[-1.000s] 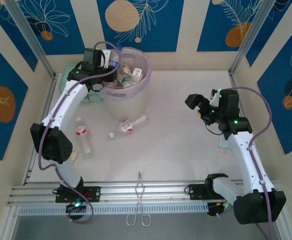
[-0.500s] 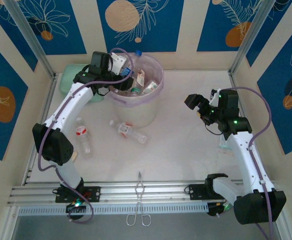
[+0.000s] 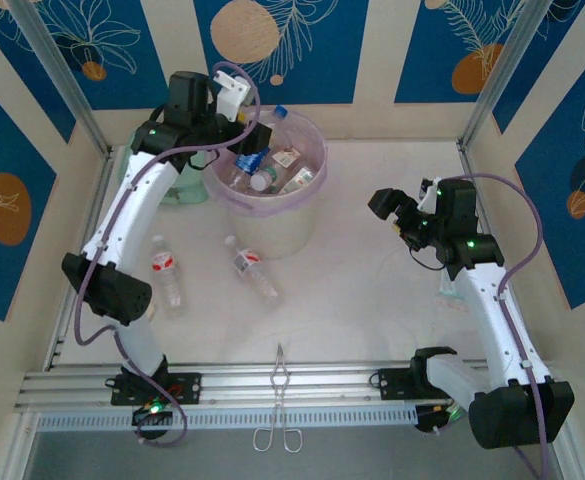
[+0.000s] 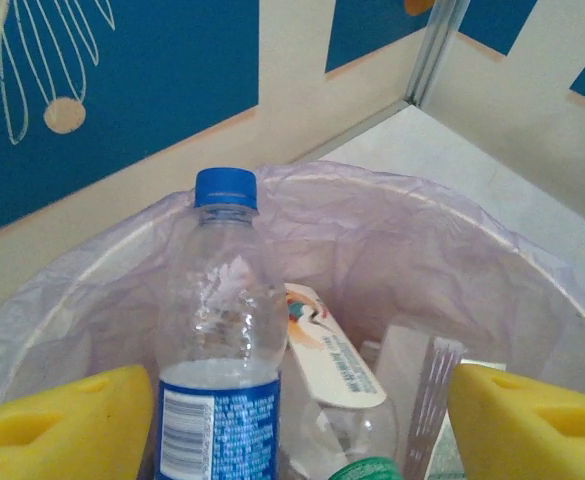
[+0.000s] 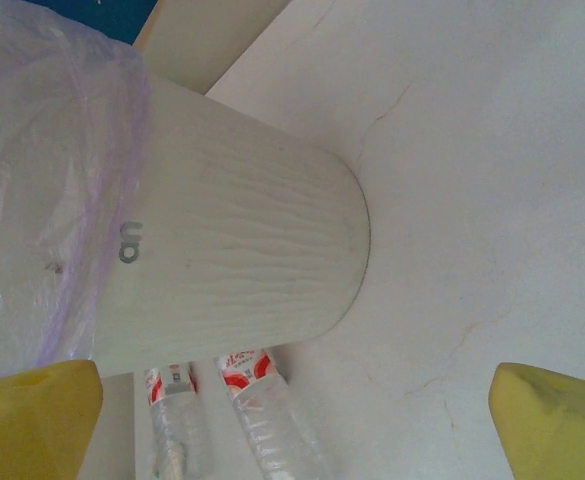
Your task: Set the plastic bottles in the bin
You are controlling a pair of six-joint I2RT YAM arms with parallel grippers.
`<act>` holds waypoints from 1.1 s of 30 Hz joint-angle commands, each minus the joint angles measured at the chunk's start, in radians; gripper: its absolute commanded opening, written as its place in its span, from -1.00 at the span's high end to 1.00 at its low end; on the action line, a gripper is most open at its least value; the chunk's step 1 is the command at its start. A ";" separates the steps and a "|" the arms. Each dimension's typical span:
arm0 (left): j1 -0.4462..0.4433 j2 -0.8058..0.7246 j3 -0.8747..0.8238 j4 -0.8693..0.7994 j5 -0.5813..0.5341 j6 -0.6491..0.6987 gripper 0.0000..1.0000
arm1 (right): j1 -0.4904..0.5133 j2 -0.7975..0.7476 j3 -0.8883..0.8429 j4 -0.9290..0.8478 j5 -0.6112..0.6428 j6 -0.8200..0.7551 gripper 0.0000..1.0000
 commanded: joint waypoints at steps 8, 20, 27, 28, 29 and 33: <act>-0.065 0.073 -0.076 -0.089 -0.045 0.070 0.03 | 0.021 0.021 0.007 0.002 -0.007 0.010 -0.99; -0.071 0.044 -0.332 -0.088 -0.207 0.170 0.21 | 0.052 0.070 0.032 0.017 -0.004 0.013 -0.99; -0.071 0.094 -0.163 -0.130 -0.251 0.195 0.20 | 0.080 0.076 0.046 0.017 0.004 0.002 -0.99; -0.070 0.092 -0.132 -0.137 -0.238 0.189 0.19 | 0.090 0.074 0.048 0.019 0.001 -0.015 -0.99; -0.070 0.089 -0.103 -0.146 -0.223 0.182 0.16 | 0.100 0.074 0.047 0.027 -0.006 -0.035 -0.99; -0.070 0.066 0.030 -0.179 -0.139 0.144 -0.27 | 0.200 0.071 0.036 0.075 -0.024 -0.254 -1.00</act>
